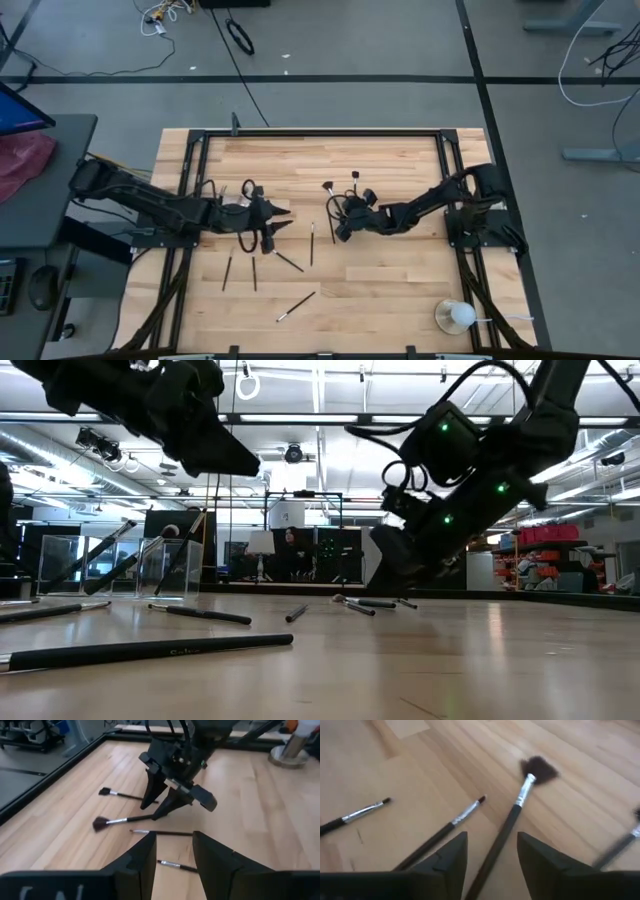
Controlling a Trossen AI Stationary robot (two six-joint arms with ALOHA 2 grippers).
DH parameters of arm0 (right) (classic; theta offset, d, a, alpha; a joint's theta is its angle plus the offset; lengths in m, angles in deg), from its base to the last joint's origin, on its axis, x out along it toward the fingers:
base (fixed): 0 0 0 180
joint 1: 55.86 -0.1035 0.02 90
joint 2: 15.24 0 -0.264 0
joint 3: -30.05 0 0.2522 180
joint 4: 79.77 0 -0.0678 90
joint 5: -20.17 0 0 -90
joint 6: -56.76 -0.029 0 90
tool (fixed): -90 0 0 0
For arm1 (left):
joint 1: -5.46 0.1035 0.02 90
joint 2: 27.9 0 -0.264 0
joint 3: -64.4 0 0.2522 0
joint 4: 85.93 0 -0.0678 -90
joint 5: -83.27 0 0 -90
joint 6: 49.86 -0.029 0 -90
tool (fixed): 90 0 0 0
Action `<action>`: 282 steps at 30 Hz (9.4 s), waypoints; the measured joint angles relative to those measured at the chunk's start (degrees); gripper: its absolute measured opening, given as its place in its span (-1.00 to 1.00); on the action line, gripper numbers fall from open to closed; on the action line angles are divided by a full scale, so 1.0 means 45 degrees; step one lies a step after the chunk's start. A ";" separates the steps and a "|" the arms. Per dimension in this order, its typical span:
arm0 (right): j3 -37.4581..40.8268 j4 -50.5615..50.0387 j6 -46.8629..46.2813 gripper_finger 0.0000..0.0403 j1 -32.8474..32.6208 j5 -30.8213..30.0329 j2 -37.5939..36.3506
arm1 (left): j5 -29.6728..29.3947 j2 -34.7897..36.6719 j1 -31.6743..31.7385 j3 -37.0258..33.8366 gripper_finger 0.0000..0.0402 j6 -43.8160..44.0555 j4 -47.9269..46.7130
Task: Put items in baskets/containers
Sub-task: Put the black highlighter brush into the transparent organizer, then put the black eyebrow brush into the transparent organizer
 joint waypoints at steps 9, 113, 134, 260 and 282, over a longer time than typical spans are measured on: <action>-0.0038 0.0397 0.0318 -0.49 0.0427 0.0257 0.0884 | 0.0012 -0.0273 0.0165 -0.0069 -0.33 0.0004 -0.0005; -0.0008 0.7176 0.3315 -0.19 -0.2123 0.0335 -0.1323 | 0.0250 0.0990 0.2156 0.2438 -0.82 0.2809 -1.2423; -0.0009 0.6818 0.3218 -0.19 -0.2127 0.0321 -0.1323 | 0.0282 -0.0329 0.2346 0.2909 0.00 0.1470 -1.2231; 0.0010 1.0269 0.5002 -0.97 -0.2261 0.5337 -0.1026 | 0.2370 -0.0347 -0.0704 -0.0763 0.15 -0.4133 0.6325; -0.0010 1.1639 0.5655 -0.97 -0.2297 0.6264 -0.1026 | 0.4407 -0.3290 -0.0685 -0.0627 0.11 -0.5091 1.2529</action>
